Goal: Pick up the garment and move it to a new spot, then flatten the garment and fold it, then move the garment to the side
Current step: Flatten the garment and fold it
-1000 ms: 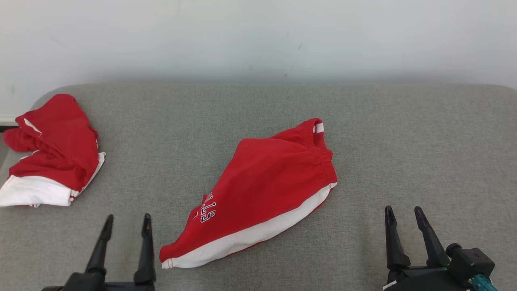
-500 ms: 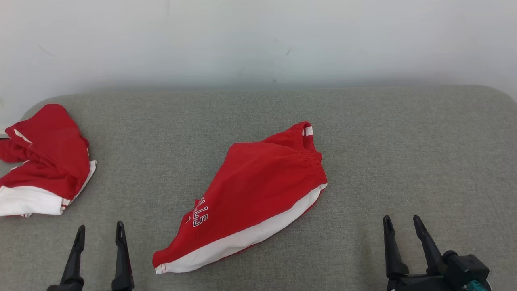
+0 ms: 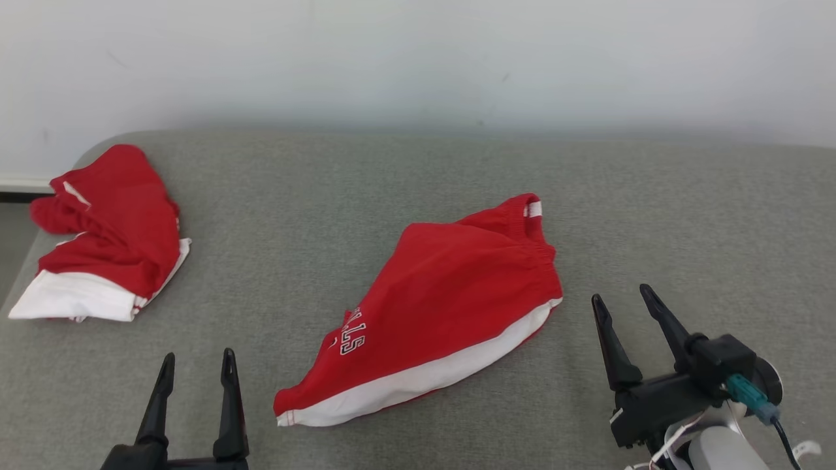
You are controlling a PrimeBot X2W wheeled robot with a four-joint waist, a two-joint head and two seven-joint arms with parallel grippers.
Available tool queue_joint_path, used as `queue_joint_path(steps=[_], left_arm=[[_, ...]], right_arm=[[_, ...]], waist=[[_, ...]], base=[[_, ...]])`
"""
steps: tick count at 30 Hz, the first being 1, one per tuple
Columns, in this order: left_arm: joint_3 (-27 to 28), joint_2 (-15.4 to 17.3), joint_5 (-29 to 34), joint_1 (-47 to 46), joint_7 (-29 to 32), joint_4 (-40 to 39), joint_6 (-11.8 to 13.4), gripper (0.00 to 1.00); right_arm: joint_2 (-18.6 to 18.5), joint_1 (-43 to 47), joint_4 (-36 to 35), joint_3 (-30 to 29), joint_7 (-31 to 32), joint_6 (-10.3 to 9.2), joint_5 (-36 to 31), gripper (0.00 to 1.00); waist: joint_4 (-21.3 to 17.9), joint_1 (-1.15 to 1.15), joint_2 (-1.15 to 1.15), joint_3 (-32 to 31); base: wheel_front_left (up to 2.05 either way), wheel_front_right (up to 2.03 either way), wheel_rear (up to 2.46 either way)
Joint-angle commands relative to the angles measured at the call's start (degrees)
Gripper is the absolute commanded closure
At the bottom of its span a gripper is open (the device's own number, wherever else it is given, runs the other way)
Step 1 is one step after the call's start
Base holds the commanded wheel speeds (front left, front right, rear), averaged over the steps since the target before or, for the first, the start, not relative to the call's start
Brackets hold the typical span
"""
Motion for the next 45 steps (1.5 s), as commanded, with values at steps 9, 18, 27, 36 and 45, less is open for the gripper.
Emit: queue_joint_path(steps=[9,18,27,36,45], left_arm=[[0.43,-3.10,1.60,-3.20,-0.19,1.67,-2.57,0.00],[0.32,-4.65,2.07,-5.01,-0.19,3.30,-4.09,0.00],[1.04,-5.07,2.39,-3.26,-0.19,4.62,-4.65,0.00],[1.78,-5.24,2.49,-1.08,-0.19,5.61,-5.32,0.00],[1.95,-5.29,2.20,-1.21,-0.19,6.07,-5.38,0.00]], right_arm=[[-4.52,-10.37,13.22,6.41,0.96,0.18,2.96,0.00],[-6.02,-15.28,23.64,11.46,0.42,0.16,7.90,1.00],[-5.40,-13.05,23.02,13.97,-0.06,0.14,11.33,1.00],[-6.60,-3.22,10.71,12.18,-0.02,0.14,10.35,1.00],[-7.42,7.34,-1.53,8.17,2.17,0.14,8.95,1.00]], waist=[[6.97,0.00,0.00,4.22],[10.25,0.00,0.00,5.91],[7.54,0.00,0.00,2.95],[1.72,0.00,0.00,-0.24],[-1.79,0.00,0.00,0.34]], base=[[0.00,0.00,0.00],[0.00,0.00,0.00],[0.00,0.00,0.00],[0.00,0.00,0.00],[0.00,0.00,0.00]])
